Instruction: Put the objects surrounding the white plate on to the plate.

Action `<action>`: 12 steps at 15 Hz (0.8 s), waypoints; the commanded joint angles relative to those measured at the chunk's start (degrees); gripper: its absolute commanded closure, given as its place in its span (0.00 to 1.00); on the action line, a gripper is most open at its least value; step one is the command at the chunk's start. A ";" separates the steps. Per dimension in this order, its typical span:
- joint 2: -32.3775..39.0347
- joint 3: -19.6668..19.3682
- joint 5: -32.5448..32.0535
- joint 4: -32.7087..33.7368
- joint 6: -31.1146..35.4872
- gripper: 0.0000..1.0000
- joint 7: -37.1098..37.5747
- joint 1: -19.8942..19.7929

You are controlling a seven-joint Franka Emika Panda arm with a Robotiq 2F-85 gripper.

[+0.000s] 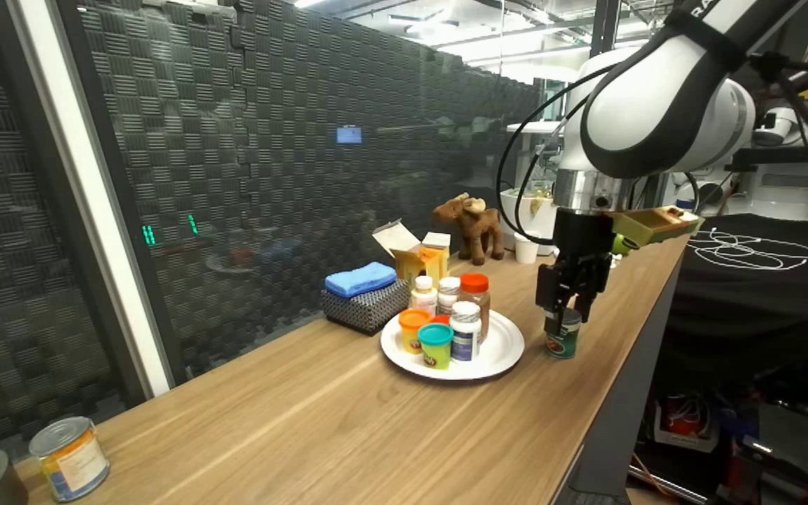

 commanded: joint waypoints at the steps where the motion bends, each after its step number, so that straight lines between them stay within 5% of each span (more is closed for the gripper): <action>1: 0.69 0.34 -0.86 0.74 3.79 0.55 1.02 0.00; 4: 0.40 0.23 -2.88 0.26 6.31 0.76 2.78 -0.07; 12: -3.63 1.56 -14.65 0.71 3.81 0.76 12.86 0.68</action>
